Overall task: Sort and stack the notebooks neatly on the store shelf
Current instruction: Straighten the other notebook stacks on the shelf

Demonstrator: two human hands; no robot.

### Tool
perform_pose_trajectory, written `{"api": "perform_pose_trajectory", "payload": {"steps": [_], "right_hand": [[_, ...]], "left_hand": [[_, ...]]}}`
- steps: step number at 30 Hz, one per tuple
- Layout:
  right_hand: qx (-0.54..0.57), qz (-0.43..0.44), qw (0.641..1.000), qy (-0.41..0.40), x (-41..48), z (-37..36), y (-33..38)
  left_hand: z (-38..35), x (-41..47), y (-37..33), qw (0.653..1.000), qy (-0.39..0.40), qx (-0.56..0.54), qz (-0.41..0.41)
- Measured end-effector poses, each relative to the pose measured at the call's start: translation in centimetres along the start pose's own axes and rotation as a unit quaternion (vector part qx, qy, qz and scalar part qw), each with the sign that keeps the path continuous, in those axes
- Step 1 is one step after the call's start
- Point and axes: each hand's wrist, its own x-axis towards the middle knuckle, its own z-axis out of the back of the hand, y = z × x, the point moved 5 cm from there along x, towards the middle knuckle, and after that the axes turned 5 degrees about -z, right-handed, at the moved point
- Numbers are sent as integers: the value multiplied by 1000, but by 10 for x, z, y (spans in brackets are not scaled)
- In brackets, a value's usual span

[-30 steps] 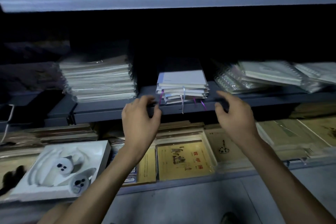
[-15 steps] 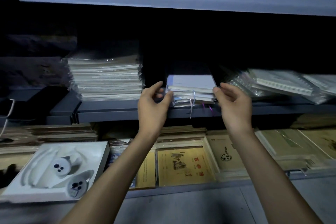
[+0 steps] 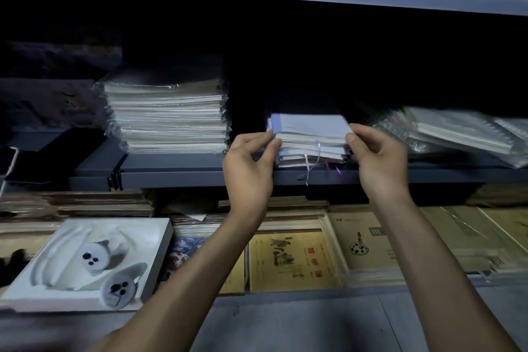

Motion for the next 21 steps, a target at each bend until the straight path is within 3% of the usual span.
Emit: {"api": "perform_pose_trajectory", "payload": {"steps": [9,15,21], "right_hand": [[44,-41,998,4,2,-3,-2],[109,-106,987,-59,-5,1,-4],[132,-126,982,-49,-14,2,-3]], "left_hand": [[0,-8,-5,998,-34,42,-21],[0,-7,-2,999,-12,28,11],[0,-2,0,1000,-6,17,8]]}}
